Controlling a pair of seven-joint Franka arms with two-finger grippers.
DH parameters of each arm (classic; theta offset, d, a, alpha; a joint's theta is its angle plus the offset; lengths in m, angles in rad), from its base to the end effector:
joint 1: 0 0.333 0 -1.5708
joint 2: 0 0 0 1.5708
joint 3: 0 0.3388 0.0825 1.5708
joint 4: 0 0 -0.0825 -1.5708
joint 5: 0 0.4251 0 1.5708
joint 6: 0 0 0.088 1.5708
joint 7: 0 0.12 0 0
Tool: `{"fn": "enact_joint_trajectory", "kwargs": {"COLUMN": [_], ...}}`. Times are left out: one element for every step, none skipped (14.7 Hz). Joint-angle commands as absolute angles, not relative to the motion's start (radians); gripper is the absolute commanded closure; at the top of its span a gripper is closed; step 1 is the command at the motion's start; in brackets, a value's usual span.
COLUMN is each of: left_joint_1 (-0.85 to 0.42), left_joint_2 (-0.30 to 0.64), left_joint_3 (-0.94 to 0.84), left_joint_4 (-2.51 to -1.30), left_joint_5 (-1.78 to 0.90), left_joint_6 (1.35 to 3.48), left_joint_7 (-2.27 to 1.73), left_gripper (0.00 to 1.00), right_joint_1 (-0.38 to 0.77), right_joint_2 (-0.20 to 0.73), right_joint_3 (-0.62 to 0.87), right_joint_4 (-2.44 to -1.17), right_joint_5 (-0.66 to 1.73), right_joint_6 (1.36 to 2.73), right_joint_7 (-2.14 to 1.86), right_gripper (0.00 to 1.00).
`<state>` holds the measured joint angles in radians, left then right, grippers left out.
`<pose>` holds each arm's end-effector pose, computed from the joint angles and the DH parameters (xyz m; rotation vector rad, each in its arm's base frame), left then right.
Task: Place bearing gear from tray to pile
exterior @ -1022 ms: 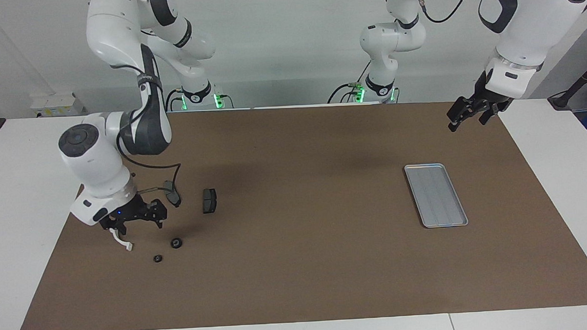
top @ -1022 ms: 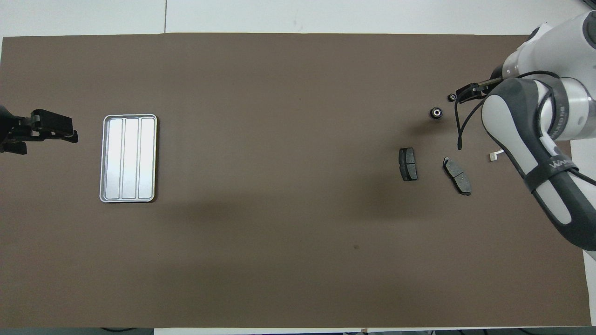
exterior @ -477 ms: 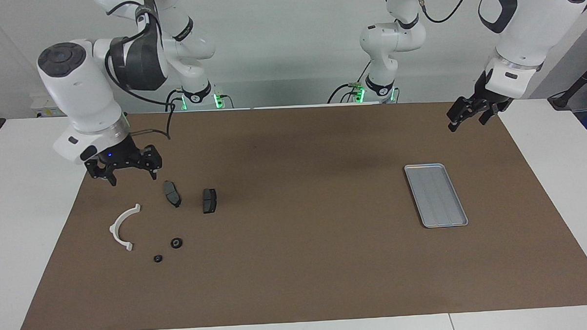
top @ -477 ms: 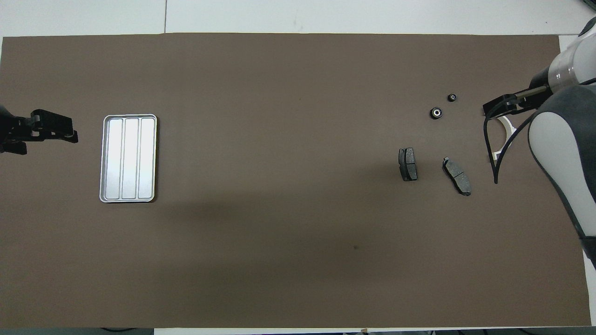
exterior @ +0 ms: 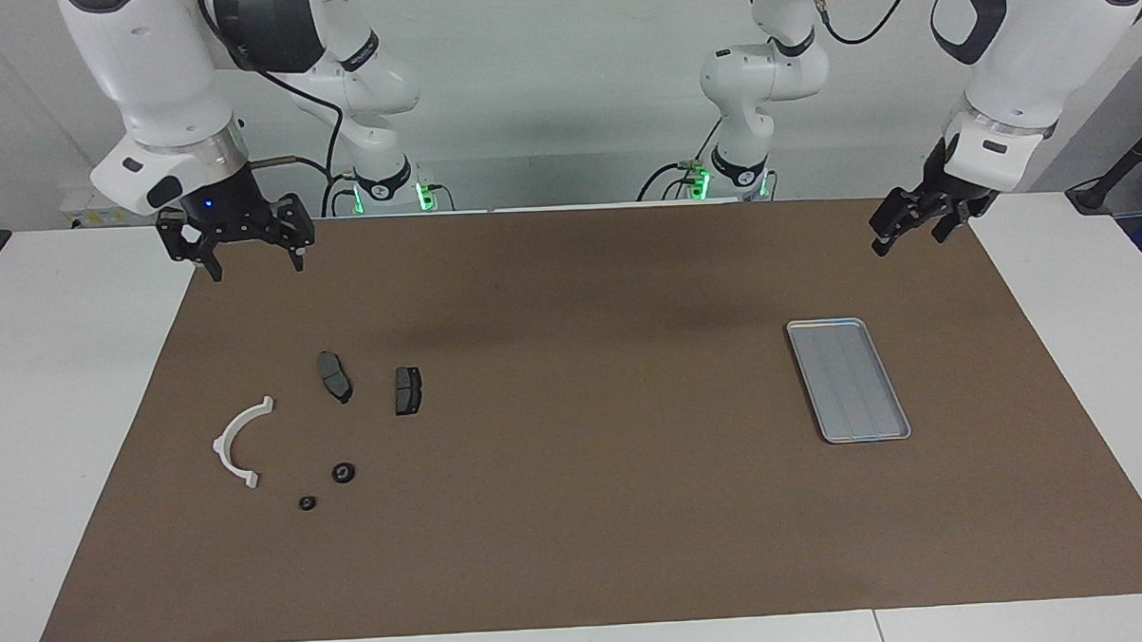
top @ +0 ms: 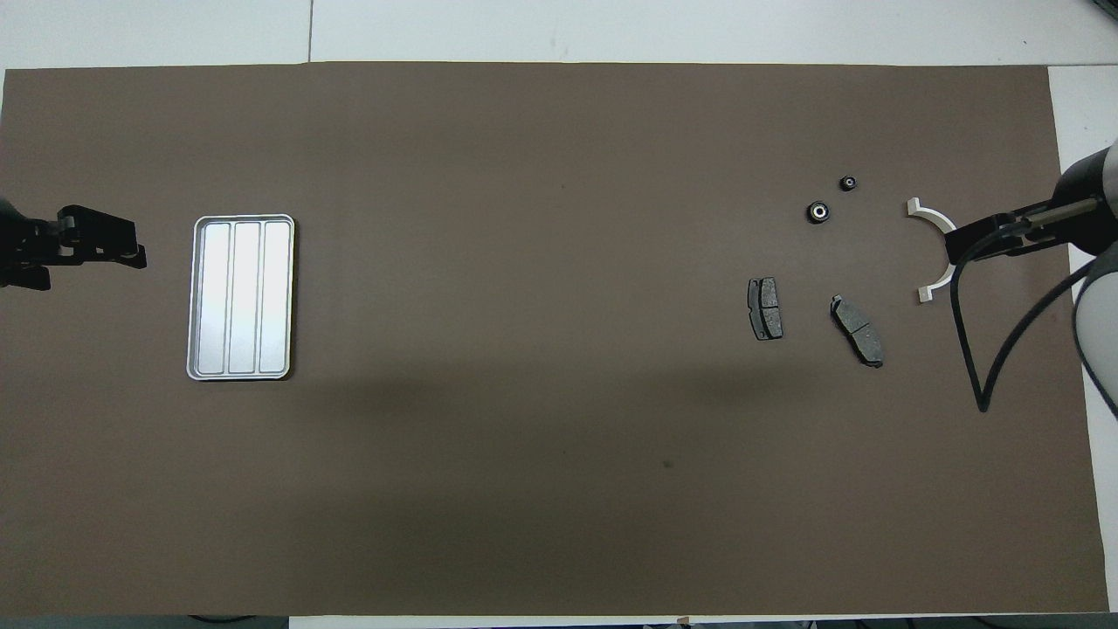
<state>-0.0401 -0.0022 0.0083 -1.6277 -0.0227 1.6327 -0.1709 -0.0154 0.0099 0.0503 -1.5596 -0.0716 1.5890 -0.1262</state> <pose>0.5992 -0.0217 0.6118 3.1106 0.2188 0.0076 0.6011 0.0124 0.6361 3.0596 0.2479 0.0249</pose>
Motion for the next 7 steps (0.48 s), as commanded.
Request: {"fn": "enact_joint_trajectory", "kwargs": {"left_joint_1": [-0.037, -0.037, -0.037, -0.037, -0.037, -0.037, -0.037], "left_joint_2": [-0.026, -0.025, -0.025, -0.025, -0.025, -0.025, -0.025], "left_joint_3": [0.006, 0.006, 0.006, 0.006, 0.006, 0.006, 0.006], "left_joint_4": [-1.646, -1.646, -1.646, -1.646, -1.644, -1.646, -1.646], "left_joint_5": [-0.028, -0.028, -0.028, -0.028, -0.028, -0.028, -0.028], "left_joint_6": [1.621, 1.621, 1.621, 1.621, 1.621, 1.621, 1.621], "left_joint_7": [-0.156, -0.156, -0.158, -0.156, -0.156, -0.156, -0.156], "left_gripper": [0.00, 0.00, 0.00, 0.00, 0.00, 0.00, 0.00], "right_joint_1": [0.021, 0.020, 0.015, 0.015, 0.015, 0.014, 0.011], "right_joint_2": [-0.032, -0.044, -0.058, -0.061, -0.070, -0.081, -0.084], "right_joint_3": [-0.015, -0.015, -0.015, -0.015, -0.015, -0.015, -0.015], "right_joint_4": [-1.598, -1.611, -1.627, -1.635, -1.634, -1.635, -1.635], "right_joint_5": [-0.029, -0.028, -0.020, -0.018, -0.018, -0.018, -0.015], "right_joint_6": [1.580, 1.577, 1.578, 1.580, 1.578, 1.572, 1.556], "right_joint_7": [-0.137, -0.137, -0.129, -0.121, -0.109, -0.094, -0.089], "right_gripper": [0.00, 0.00, 0.00, 0.00, 0.00, 0.00, 0.00]}}
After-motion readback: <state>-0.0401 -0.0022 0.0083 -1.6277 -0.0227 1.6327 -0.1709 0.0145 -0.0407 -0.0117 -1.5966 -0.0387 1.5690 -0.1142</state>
